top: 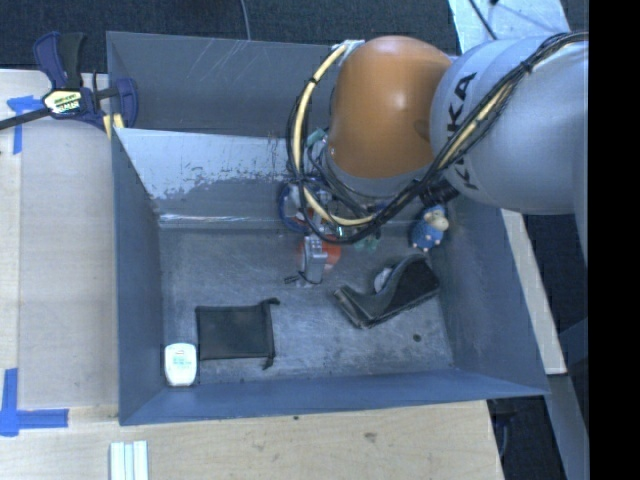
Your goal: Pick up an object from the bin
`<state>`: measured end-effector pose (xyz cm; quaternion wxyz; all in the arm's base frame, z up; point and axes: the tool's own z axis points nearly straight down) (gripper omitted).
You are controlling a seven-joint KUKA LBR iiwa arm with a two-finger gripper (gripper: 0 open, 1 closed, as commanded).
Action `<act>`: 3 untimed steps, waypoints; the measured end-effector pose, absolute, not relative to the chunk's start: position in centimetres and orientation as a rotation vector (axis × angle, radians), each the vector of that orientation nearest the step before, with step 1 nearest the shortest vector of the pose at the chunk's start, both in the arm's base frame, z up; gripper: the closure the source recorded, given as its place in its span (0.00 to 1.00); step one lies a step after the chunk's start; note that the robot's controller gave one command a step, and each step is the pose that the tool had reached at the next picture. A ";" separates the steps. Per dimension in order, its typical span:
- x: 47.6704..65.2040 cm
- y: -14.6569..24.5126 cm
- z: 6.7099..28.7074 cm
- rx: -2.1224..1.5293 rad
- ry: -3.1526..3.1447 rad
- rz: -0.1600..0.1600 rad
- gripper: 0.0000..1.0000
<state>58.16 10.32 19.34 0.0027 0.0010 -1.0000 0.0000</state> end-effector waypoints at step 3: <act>55.3 17.1 22.5 0.166 -3.149 -0.004 1.00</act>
Offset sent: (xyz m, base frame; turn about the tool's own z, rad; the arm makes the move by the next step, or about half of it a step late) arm -0.0330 0.0609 -0.1234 -0.0867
